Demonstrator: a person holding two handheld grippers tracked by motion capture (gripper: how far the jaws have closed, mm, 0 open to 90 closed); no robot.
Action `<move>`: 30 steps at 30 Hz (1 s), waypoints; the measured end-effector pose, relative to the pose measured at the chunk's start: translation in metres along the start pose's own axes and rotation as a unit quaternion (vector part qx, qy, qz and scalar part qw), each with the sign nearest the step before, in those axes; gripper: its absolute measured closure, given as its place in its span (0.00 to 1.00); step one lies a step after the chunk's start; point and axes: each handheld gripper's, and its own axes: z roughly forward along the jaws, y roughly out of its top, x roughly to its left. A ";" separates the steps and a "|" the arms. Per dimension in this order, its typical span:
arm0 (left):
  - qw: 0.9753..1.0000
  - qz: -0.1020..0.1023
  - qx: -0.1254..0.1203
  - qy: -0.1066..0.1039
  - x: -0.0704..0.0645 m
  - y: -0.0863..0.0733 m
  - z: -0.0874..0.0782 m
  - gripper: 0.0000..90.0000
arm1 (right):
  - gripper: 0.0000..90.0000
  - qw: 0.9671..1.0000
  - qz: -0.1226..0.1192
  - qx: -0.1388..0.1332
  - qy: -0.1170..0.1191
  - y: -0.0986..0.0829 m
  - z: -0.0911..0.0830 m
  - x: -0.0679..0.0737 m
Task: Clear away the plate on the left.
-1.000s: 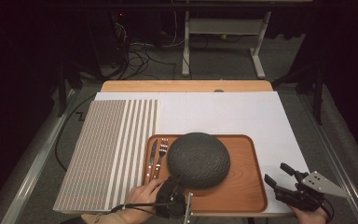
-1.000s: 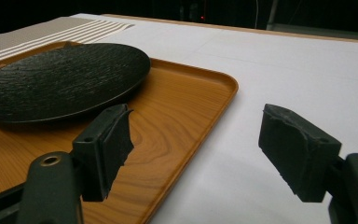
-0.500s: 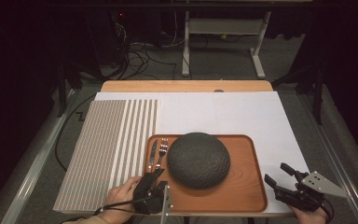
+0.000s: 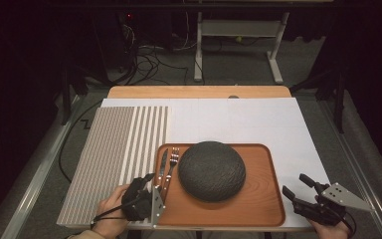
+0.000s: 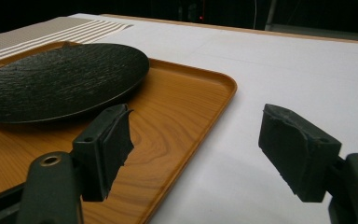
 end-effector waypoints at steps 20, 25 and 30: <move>0.977 -0.214 0.007 -0.002 0.030 -0.071 -0.001 0.46 | 0.29 1.000 0.001 -0.002 0.000 0.000 0.000 0.000; 0.953 -0.303 -0.008 -0.010 0.041 -0.103 -0.008 0.46 | 0.29 1.000 0.001 -0.003 0.000 0.000 0.000 0.000; 0.917 -0.397 -0.025 -0.023 0.048 -0.135 -0.012 0.46 | 0.29 1.000 0.000 -0.001 0.000 0.001 0.001 0.000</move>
